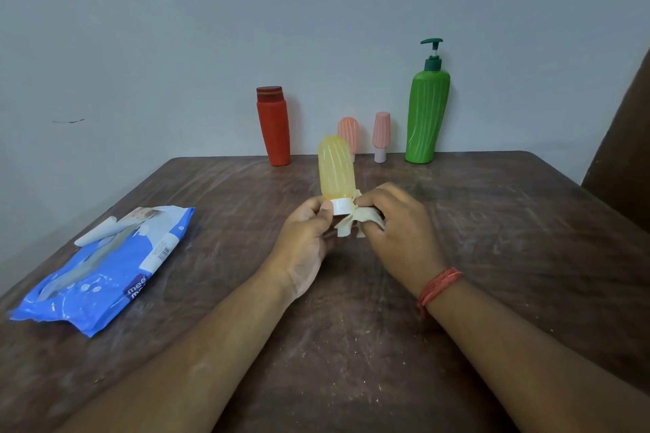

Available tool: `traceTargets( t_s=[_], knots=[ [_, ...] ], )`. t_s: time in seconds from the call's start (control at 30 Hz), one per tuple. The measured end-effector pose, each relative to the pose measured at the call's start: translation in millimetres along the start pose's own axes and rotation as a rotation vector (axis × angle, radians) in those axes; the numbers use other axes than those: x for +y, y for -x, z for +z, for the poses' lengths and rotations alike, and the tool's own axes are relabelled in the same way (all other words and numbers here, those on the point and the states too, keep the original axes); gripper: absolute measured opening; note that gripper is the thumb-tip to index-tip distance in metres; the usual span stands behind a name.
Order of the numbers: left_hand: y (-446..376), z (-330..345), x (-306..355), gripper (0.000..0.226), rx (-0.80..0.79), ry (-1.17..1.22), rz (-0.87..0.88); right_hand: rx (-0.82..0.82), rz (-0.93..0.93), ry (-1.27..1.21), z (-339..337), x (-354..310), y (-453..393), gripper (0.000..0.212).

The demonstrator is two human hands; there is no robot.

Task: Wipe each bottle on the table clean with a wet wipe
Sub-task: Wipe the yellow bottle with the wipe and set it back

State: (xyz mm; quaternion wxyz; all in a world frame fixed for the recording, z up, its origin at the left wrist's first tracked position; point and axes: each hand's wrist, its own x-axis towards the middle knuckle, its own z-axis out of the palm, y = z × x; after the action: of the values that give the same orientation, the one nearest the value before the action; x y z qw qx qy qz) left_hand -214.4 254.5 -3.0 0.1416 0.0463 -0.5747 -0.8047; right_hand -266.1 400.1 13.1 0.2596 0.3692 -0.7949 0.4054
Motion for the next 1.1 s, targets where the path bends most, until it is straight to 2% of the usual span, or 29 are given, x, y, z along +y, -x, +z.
traceTargets(
  t_s=[0.3,0.47,0.57,0.7,0.77,0.83,0.97,1.1],
  knots=[
    [2.8,2.5,1.7,0.035,-0.026,-0.048,-0.061,-0.022,-0.060,-0.047,3.2,-7.1,4.0,0.023],
    [1.7,-0.1,5.6,0.049,-0.051,0.096,-0.041,0.002,0.012,-0.063,1.4,-2.1,1.2,0.019],
    [1.3,-0.7,5.7,0.048,-0.056,0.136,-0.026,-0.037,0.024,-0.095,1.3,0.1,1.9,0.018],
    [0.5,-0.3,6.5,0.047,-0.019,0.146,-0.041,-0.008,-0.035,-0.107,2.8,-3.9,3.1,0.021],
    [0.3,0.7,6.4,0.042,-0.003,0.131,-0.075,-0.026,-0.101,-0.066,3.1,-7.0,3.3,0.022],
    [0.6,1.4,5.9,0.026,-0.005,0.112,-0.101,-0.050,-0.199,0.039,2.3,-10.1,3.0,0.023],
    [1.9,5.6,5.5,0.027,-0.042,0.124,-0.140,-0.025,-0.367,0.281,-1.0,-10.7,-2.6,0.021],
    [-0.5,6.0,8.5,0.036,-0.003,0.227,-0.118,0.077,-0.301,0.323,-8.8,-2.9,-6.7,0.016]
  ],
)
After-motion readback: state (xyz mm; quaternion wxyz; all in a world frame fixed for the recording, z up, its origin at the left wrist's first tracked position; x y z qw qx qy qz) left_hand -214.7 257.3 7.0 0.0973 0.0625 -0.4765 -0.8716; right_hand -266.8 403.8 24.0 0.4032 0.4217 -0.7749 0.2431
